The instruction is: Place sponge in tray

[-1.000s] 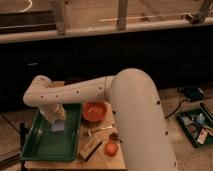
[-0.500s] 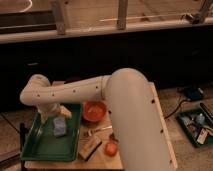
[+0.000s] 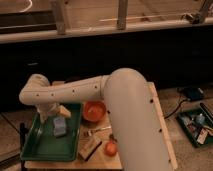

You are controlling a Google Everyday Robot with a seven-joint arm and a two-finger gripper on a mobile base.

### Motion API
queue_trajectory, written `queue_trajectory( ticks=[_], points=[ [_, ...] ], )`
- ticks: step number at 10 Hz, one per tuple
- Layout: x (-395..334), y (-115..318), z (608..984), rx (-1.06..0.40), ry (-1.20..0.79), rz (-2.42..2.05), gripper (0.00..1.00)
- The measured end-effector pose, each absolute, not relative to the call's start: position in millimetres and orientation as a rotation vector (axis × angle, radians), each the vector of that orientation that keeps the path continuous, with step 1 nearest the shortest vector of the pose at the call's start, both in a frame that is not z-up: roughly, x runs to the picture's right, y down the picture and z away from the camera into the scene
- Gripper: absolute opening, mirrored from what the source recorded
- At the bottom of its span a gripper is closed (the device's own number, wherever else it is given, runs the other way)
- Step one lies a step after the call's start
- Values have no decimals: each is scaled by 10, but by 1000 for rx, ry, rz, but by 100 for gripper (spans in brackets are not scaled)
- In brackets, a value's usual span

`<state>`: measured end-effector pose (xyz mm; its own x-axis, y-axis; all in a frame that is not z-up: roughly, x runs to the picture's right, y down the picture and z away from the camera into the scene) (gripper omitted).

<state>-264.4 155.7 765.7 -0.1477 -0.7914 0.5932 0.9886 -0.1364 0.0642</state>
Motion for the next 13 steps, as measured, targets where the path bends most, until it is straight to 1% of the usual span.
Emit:
queue_trajectory(
  ticks=[13],
  points=[
    [-2681,1545,7679,-507,-528,-1676,80]
  ],
)
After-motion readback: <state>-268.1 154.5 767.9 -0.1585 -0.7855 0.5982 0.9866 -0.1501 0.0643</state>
